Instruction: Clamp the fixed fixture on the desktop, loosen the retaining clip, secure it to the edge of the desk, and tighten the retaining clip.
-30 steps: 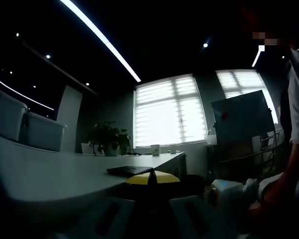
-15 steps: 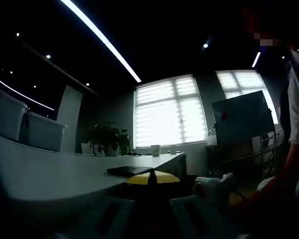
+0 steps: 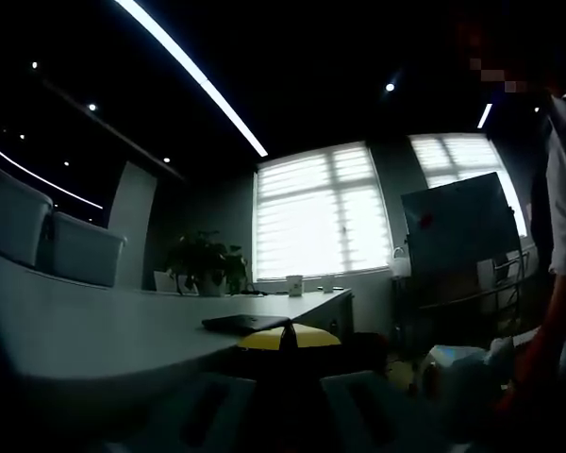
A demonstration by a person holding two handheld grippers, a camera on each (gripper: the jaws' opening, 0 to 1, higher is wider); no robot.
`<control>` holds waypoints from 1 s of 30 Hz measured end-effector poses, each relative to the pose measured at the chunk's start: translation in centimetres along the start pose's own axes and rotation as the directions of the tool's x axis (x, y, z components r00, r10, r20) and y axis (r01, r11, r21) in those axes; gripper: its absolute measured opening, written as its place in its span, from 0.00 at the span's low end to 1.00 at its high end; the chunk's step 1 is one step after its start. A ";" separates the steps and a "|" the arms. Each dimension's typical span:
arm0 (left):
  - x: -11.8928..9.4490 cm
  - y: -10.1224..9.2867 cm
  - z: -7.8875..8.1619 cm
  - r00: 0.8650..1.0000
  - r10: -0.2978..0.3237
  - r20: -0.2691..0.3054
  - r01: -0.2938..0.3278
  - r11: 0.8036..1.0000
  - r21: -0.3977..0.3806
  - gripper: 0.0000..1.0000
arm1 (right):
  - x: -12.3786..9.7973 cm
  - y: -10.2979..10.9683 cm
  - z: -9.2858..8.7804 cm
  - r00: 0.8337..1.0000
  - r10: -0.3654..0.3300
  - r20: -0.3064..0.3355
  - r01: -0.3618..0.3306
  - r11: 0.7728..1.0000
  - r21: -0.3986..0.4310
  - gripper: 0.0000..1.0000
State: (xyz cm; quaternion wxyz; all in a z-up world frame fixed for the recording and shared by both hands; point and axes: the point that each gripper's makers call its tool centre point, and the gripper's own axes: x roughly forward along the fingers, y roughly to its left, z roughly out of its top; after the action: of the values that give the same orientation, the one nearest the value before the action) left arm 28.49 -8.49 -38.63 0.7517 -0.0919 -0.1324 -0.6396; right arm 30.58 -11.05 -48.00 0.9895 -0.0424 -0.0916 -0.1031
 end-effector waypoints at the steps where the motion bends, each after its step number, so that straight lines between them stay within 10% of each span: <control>1: 0.0 0.0 0.0 1.000 0.001 0.001 -0.001 1.000 -0.003 0.01 | 0.5 0.0 0.2 1.000 -0.020 0.004 0.020 0.999 -0.049 0.43; 19: -0.1 -0.1 0.0 1.000 0.001 -0.001 -0.001 1.000 -0.004 0.01 | 2.5 -0.7 0.3 0.995 -0.104 -0.006 0.104 0.993 -0.050 0.27; 25: 0.0 -0.1 0.0 1.000 0.001 -0.002 -0.001 1.000 -0.003 0.01 | 3.1 -0.3 0.4 1.000 -0.015 0.013 0.015 1.000 0.019 0.26; 30: 0.0 -0.1 0.0 1.000 0.000 -0.004 0.000 1.000 -0.002 0.01 | 3.2 0.3 0.4 0.978 0.203 0.052 -0.207 0.975 0.075 0.26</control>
State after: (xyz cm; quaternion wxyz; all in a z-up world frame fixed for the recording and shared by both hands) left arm 28.40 -8.53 -38.59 0.7517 -0.0916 -0.1303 -0.6399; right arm 33.61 -11.39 -47.02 0.9936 -0.0143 -0.1123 0.0043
